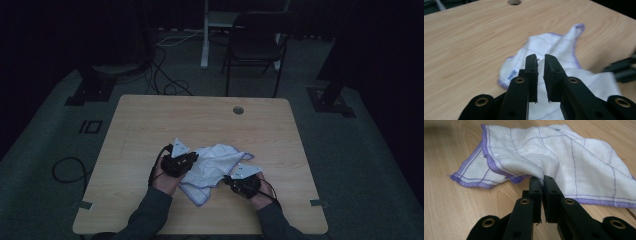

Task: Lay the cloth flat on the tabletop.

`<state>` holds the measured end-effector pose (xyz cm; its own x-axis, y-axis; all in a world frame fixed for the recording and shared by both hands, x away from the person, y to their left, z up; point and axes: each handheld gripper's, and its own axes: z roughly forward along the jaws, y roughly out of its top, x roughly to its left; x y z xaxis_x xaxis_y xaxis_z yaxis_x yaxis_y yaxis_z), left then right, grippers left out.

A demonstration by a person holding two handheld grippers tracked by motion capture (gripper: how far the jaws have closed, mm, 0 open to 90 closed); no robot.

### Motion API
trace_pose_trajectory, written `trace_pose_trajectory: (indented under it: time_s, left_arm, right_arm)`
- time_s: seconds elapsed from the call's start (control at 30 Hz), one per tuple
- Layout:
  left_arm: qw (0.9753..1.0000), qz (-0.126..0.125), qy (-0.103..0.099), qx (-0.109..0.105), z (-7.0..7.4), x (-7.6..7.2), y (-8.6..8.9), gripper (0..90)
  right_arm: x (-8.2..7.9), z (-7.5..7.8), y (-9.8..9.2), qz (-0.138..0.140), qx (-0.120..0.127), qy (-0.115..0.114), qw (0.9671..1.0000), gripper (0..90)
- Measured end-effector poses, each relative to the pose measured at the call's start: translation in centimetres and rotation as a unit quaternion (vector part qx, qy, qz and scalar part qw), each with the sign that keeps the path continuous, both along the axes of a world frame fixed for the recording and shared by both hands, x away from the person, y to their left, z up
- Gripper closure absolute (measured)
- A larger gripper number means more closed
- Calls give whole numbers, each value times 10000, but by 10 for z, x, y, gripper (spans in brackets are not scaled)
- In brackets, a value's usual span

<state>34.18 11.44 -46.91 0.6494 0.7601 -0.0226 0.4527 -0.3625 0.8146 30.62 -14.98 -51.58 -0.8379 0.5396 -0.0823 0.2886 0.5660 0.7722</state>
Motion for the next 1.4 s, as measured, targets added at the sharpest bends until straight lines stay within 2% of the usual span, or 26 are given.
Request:
trace_pose_trajectory:
  time_s: [0.07, 0.17, 0.37, 0.5, 0.57, 0.73, 0.77, 1.0, 1.07, 1.1, 1.17, 1.4]
  left_arm:
    - [10000, 54, 34, 25, -2, 5, 3, 861]
    - [9996, 171, 177, 167, -12, 22, 8, 893]
    - [9991, 115, 317, 271, -25, 36, 2, 897]
    - [9984, 135, 484, 240, -37, 44, -4, 897]
    - [9976, 209, 556, 351, -41, 48, -8, 899]
    - [9957, 281, 750, 468, -52, 58, -13, 900]
    - [9953, 310, 814, 431, -54, 59, -13, 900]
    - [9938, 318, 893, 578, -63, 62, -13, 900]
    - [9939, 333, 880, 569, -64, 63, -12, 900]
    - [9937, 343, 831, 664, -63, 63, -12, 900]
    - [9937, 367, 821, 670, -63, 63, -12, 900]
    - [9925, 529, 803, 749, -63, 68, -3, 900]
  right_arm:
    - [0, 0, -1, -9, 7, -8, 10000, 869]
    - [0, 1, -2, -19, 7, -20, 10000, 871]
    - [0, 0, -4, -35, 18, -8, 10000, 871]
    - [0, 0, -6, -55, 20, 25, 10000, 871]
    - [0, -1, -7, -38, 2, 15, 10000, 871]
    - [0, -1, -10, -85, 11, 34, 10000, 871]
    - [0, -1, -12, -110, 21, 37, 9999, 870]
    - [-1, -1, -17, -158, 26, 37, 9999, 871]
    - [-1, -1, -18, -159, 27, 30, 9999, 871]
    - [-2, -1, -19, -173, 29, 29, 9998, 871]
    - [-2, -1, -20, -182, 28, 29, 9998, 871]
    - [-3, -2, -23, -199, 22, 36, 9998, 871]
